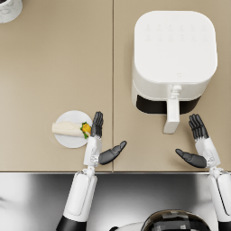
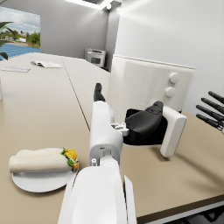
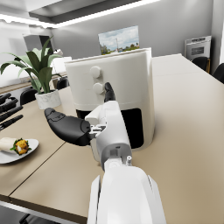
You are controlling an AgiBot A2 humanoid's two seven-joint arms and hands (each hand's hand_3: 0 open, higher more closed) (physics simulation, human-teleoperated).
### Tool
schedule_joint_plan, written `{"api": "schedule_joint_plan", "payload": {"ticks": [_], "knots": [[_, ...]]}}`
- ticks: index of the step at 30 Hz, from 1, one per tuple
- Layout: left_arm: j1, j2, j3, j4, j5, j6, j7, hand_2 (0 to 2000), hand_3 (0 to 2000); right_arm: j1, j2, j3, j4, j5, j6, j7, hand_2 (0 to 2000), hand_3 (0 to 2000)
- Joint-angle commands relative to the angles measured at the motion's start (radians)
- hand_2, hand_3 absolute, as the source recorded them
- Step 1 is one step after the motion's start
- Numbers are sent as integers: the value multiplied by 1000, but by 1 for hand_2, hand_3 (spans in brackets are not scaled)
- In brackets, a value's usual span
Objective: Pick up the chicken rolls and place it into the air fryer
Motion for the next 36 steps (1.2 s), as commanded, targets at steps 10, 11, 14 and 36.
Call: {"api": "schedule_joint_plan", "payload": {"ticks": [10,11,14,36], "knots": [[0,0,0,0,0,0,0,0,0,0,0,0,0,0,0,0,0,0],[0,0,0,0,0,0,0,0,0,0,0,0,0,0,0,0,0,0],[0,0,0,0,0,0,0,0,0,0,0,0,0,0,0,0,0,0],[-45,10,-119,-51,0,-96,-96,0,0,17,-40,24,13,0,-95,96,0,0]]}}
